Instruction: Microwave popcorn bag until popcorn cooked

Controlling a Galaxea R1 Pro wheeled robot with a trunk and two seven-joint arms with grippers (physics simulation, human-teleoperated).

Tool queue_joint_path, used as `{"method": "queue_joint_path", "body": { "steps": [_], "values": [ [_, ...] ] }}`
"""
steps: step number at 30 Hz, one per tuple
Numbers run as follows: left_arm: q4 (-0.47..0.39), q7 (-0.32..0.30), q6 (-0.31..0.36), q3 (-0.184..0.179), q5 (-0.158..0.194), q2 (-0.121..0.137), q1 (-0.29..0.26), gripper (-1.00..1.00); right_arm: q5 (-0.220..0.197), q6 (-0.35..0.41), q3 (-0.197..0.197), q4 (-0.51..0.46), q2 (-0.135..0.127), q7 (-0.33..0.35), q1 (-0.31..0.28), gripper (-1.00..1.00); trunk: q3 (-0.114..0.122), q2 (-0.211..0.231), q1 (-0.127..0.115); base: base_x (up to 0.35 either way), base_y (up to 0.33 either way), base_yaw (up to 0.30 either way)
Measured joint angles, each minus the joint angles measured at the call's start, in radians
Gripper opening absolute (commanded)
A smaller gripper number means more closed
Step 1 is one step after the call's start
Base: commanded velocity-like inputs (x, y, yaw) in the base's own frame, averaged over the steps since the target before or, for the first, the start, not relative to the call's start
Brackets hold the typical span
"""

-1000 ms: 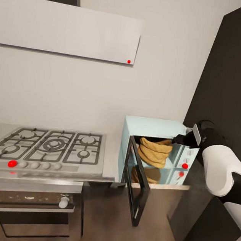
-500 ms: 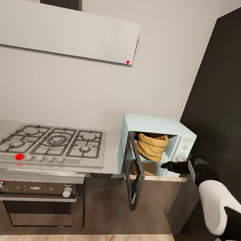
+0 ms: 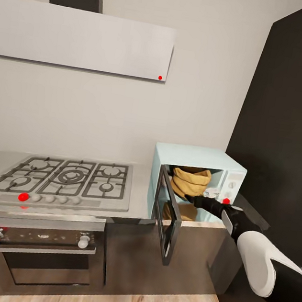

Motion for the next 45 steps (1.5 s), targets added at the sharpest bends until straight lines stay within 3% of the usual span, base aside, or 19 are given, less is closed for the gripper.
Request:
{"method": "queue_joint_path", "body": {
  "steps": [1,3,10,22,26,30,36,45],
  "values": [
    [0.001,0.000,0.000,0.000,0.001,0.001,0.000,1.00,-0.010,-0.070,0.000,0.034,-0.002,-0.004,0.004,1.00,0.000,0.000,0.000,0.268,0.000,0.000],
    [0.003,0.000,0.000,0.000,0.001,0.001,0.000,1.00,-0.016,-0.112,-0.001,0.064,-0.005,-0.009,0.007,1.00,0.000,0.000,0.000,0.298,0.000,0.000],
    [0.004,0.000,0.000,0.000,0.001,0.001,0.000,1.00,-0.017,-0.163,-0.001,0.094,-0.010,-0.144,0.019,1.00,0.000,0.000,0.000,0.316,0.000,0.000],
    [0.001,0.000,0.000,0.001,0.000,0.001,0.000,1.00,-0.015,-0.178,-0.001,0.097,-0.011,-0.106,0.030,1.00,0.000,0.000,0.000,0.126,0.000,0.000],
    [-0.003,0.001,0.000,0.003,0.000,-0.001,0.000,1.00,-0.014,-0.175,-0.001,0.097,-0.013,-0.056,0.030,1.00,0.000,0.000,0.001,-0.213,0.000,0.000],
    [-0.004,0.002,0.000,0.004,0.002,-0.002,0.000,1.00,-0.011,-0.163,0.002,0.093,-0.017,-0.050,0.030,1.00,0.000,0.000,0.001,-0.318,0.000,0.000],
    [-0.001,0.002,0.000,0.005,0.002,-0.002,0.000,1.00,0.001,-0.037,0.008,0.079,-0.060,-0.052,0.029,1.00,0.000,0.000,0.001,-0.323,0.000,0.000],
    [0.001,0.002,0.000,0.004,0.001,-0.002,0.000,1.00,0.003,0.010,0.011,0.078,-0.077,-0.054,0.029,1.00,0.000,0.000,0.001,-0.323,0.000,0.000]
  ]
}}
